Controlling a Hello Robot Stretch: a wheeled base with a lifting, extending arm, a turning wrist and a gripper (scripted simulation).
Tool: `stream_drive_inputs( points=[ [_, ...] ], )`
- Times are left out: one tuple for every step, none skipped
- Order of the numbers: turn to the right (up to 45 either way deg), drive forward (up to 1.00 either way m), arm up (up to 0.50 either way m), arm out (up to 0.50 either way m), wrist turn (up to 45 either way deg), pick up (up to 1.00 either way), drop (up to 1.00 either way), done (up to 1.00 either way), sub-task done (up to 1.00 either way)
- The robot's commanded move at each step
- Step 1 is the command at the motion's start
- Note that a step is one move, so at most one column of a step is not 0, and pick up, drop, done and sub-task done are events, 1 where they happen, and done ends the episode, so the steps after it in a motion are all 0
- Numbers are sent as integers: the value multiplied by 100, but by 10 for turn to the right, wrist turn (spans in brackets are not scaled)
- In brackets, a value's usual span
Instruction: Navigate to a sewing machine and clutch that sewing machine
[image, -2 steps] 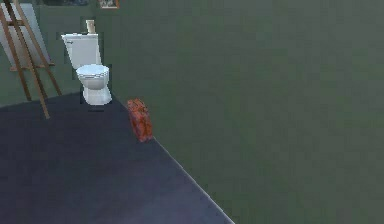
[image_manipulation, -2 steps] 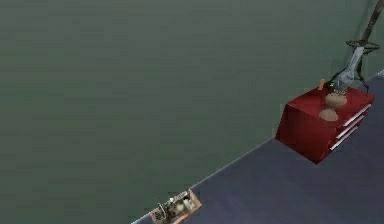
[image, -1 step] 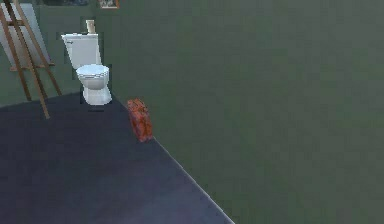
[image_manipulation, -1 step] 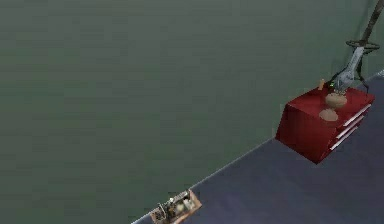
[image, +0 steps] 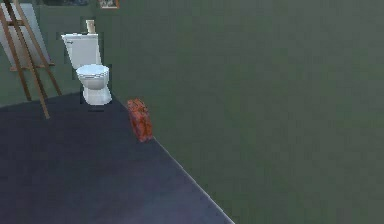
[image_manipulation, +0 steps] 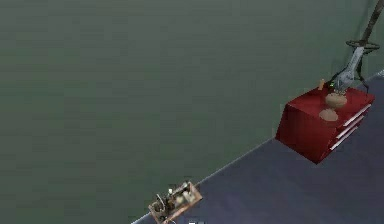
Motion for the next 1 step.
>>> stream_drive_inputs(
  points=[
    [0,0,0,0,0,0,0,100,0]
  ],
)
